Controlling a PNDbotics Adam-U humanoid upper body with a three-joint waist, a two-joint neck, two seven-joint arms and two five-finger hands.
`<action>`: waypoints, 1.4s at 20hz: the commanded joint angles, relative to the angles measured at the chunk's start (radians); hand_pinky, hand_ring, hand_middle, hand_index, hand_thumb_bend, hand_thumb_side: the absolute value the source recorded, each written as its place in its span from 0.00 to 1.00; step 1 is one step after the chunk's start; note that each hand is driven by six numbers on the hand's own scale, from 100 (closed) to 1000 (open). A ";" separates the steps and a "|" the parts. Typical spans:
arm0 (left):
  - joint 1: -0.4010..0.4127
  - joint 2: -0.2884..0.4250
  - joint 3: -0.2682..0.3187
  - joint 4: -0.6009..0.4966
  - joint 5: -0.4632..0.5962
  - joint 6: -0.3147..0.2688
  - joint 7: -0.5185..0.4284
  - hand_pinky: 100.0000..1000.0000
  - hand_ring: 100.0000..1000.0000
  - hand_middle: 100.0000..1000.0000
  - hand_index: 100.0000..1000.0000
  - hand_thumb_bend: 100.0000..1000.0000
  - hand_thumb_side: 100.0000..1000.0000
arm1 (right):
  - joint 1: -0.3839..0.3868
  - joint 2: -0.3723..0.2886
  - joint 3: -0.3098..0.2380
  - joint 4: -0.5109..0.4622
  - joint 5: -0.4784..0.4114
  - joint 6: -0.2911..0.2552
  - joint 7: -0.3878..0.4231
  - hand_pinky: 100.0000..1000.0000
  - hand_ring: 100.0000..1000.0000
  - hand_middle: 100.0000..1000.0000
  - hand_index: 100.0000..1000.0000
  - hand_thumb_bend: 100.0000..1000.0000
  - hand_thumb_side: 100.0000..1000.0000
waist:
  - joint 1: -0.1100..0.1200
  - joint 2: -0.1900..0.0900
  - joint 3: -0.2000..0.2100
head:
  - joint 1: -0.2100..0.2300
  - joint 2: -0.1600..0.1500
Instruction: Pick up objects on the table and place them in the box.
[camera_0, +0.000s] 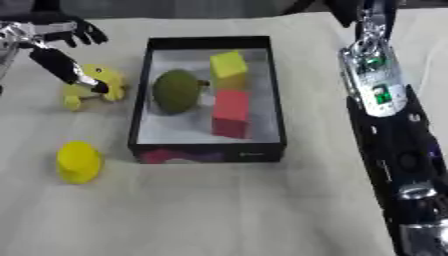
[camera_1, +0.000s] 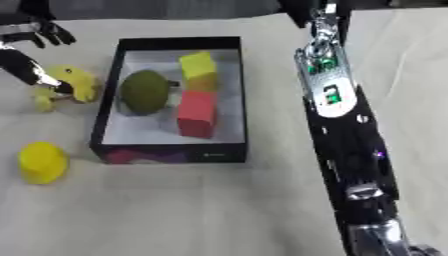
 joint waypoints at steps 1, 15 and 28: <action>-0.020 0.019 0.018 0.007 -0.027 -0.001 0.005 0.82 0.87 0.81 0.89 0.66 0.28 | -0.027 -0.010 0.001 -0.011 0.002 0.002 -0.003 0.78 0.71 0.69 0.81 0.22 0.27 | -0.009 -0.020 0.001 | 0.005 -0.008; -0.016 0.011 0.027 0.055 -0.076 0.007 -0.002 0.83 0.87 0.81 0.87 0.60 0.24 | -0.041 -0.012 0.003 0.002 -0.002 0.003 -0.005 0.78 0.71 0.69 0.81 0.21 0.29 | -0.010 -0.008 -0.004 | 0.016 -0.013; -0.016 0.001 0.043 0.117 -0.146 0.007 0.019 0.82 0.86 0.80 0.82 0.43 0.19 | -0.055 -0.014 0.003 0.015 -0.008 0.004 -0.008 0.78 0.71 0.69 0.81 0.21 0.30 | -0.013 0.003 -0.011 | 0.007 0.003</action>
